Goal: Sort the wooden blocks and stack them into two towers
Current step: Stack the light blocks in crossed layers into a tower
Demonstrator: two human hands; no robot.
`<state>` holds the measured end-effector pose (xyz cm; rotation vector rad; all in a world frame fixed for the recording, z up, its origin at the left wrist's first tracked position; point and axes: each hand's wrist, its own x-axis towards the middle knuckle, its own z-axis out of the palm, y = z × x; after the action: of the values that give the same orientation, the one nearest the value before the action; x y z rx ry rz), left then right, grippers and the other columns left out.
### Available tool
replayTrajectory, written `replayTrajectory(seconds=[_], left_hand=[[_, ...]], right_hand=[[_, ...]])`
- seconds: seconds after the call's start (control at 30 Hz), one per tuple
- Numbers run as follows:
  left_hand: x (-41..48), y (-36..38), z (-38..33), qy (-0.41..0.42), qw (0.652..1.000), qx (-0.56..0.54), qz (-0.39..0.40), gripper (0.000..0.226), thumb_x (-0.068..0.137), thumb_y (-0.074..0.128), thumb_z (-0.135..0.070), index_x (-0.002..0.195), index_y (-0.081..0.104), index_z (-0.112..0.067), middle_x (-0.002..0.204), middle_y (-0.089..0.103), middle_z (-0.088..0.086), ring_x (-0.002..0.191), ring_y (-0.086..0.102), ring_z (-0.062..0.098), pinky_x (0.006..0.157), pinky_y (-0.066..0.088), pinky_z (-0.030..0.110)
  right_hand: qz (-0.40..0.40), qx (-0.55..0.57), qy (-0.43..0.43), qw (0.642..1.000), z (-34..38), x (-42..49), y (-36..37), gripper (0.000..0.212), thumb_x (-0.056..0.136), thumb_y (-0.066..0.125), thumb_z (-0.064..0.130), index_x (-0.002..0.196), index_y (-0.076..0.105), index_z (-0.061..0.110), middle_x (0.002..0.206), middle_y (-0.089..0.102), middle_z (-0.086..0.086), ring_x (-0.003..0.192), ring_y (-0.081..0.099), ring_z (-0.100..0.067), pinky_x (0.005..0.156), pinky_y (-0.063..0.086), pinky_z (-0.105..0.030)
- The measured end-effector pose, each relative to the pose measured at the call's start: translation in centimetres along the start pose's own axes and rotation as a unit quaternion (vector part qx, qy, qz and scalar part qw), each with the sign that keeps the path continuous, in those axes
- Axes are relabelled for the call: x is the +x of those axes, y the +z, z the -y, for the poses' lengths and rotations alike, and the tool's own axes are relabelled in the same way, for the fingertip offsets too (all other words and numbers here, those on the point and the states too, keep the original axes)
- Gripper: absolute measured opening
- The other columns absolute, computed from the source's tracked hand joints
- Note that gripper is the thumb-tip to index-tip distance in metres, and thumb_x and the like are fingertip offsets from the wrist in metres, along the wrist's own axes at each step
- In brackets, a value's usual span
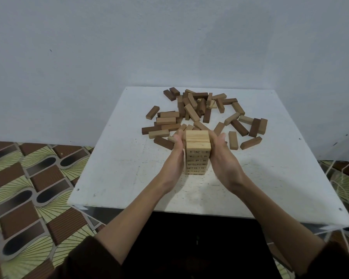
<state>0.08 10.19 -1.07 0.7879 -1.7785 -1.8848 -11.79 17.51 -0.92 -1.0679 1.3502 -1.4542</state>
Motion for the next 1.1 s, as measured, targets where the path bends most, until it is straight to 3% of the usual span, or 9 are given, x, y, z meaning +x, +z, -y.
replayTrajectory(seconds=[0.07, 0.1, 0.17, 0.23, 0.3, 0.43, 0.57, 0.9, 1.1], left_hand=[[0.4, -1.2, 0.4, 0.025, 1.0, 0.0, 0.01, 0.084, 0.081, 0.047, -0.071, 0.147, 0.016, -0.029, 0.15, 0.025, -0.017, 0.137, 0.026, -0.001, 0.098, 0.028, 0.006], [0.6, -1.9, 0.8, 0.032, 0.999, 0.006, 0.018, 0.097, 0.072, 0.063, -0.067, 0.147, 0.017, -0.027, 0.152, 0.027, -0.012, 0.138, 0.027, 0.002, 0.106, 0.03, 0.015], [0.7, -2.9, 1.1, 0.049, 0.998, 0.034, 0.034, 0.098, 0.066, 0.078, -0.042, 0.144, 0.024, -0.02, 0.148, 0.035, -0.002, 0.138, 0.032, 0.01, 0.116, 0.026, 0.036], [1.0, -3.3, 0.9, 0.066, 0.995, 0.061, 0.038, 0.094, 0.064, 0.079, -0.027, 0.142, 0.028, -0.017, 0.145, 0.039, 0.0, 0.136, 0.036, 0.012, 0.116, 0.026, 0.042], [1.3, -3.3, 0.6, 0.082, 0.991, 0.1, 0.032, 0.097, 0.063, 0.081, -0.027, 0.143, 0.028, -0.017, 0.144, 0.041, 0.0, 0.134, 0.039, 0.013, 0.114, 0.031, 0.042], [1.7, -3.3, 0.3, 0.085, 0.986, 0.144, 0.016, 0.096, 0.064, 0.086, -0.022, 0.142, 0.03, -0.023, 0.136, 0.045, -0.006, 0.128, 0.044, 0.011, 0.108, 0.039, 0.035], [1.9, -3.0, 0.0, 0.091, 0.985, 0.144, 0.004, 0.093, 0.067, 0.083, -0.01, 0.142, 0.029, -0.022, 0.122, 0.045, -0.016, 0.122, 0.047, 0.007, 0.102, 0.042, 0.021], [2.3, -2.9, 0.3, 0.097, 0.985, 0.143, -0.004, 0.093, 0.07, 0.081, -0.005, 0.144, 0.027, -0.02, 0.123, 0.05, -0.008, 0.12, 0.05, 0.01, 0.105, 0.042, 0.03], [2.3, -2.8, 0.6, 0.103, 0.986, 0.133, -0.01, 0.093, 0.069, 0.081, -0.005, 0.144, 0.027, -0.019, 0.12, 0.052, -0.005, 0.119, 0.052, 0.011, 0.103, 0.042, 0.027]], right_hand=[[0.023, -0.023, 0.007, 0.999, 0.2, 0.1, -1.5, 0.039, 0.091, 0.05, 0.042, 0.127, 0.038, 0.035, 0.124, 0.053, 0.022, 0.117, 0.049, 0.008, 0.099, 0.037, -0.02], [0.026, -0.034, 0.008, 0.999, 0.3, 0.1, -2.3, 0.055, 0.081, 0.064, 0.039, 0.128, 0.034, 0.038, 0.127, 0.048, 0.026, 0.117, 0.047, 0.011, 0.098, 0.037, -0.019], [0.036, -0.088, 0.007, 0.995, 0.5, 0.0, -3.7, 0.083, 0.068, 0.076, 0.033, 0.135, 0.027, 0.035, 0.138, 0.04, 0.019, 0.125, 0.042, 0.007, 0.102, 0.037, -0.018], [0.051, -0.145, 0.001, 0.988, 0.9, 0.2, -4.1, 0.088, 0.067, 0.078, 0.023, 0.137, 0.024, 0.031, 0.135, 0.042, 0.016, 0.122, 0.043, 0.011, 0.097, 0.038, -0.009], [0.055, -0.178, -0.008, 0.982, 1.1, 0.6, -4.1, 0.089, 0.068, 0.081, 0.017, 0.136, 0.025, 0.03, 0.127, 0.043, 0.019, 0.114, 0.043, 0.02, 0.089, 0.036, -0.002], [0.047, -0.21, -0.016, 0.976, 1.1, 1.3, -3.8, 0.091, 0.069, 0.079, 0.015, 0.141, 0.026, 0.025, 0.126, 0.045, 0.016, 0.118, 0.043, 0.01, 0.091, 0.035, -0.001], [0.043, -0.208, -0.009, 0.977, 1.0, 1.8, -3.7, 0.09, 0.07, 0.079, 0.005, 0.143, 0.028, 0.021, 0.125, 0.048, 0.009, 0.12, 0.046, 0.0, 0.096, 0.037, -0.007], [0.043, -0.224, 0.008, 0.974, 1.1, 2.0, -3.5, 0.088, 0.072, 0.077, 0.004, 0.143, 0.029, 0.023, 0.123, 0.05, 0.012, 0.116, 0.049, 0.0, 0.105, 0.038, -0.024], [0.039, -0.217, 0.012, 0.975, 1.2, 2.0, -3.5, 0.086, 0.072, 0.078, 0.005, 0.142, 0.031, 0.022, 0.124, 0.051, 0.007, 0.116, 0.05, -0.001, 0.107, 0.038, -0.027]])
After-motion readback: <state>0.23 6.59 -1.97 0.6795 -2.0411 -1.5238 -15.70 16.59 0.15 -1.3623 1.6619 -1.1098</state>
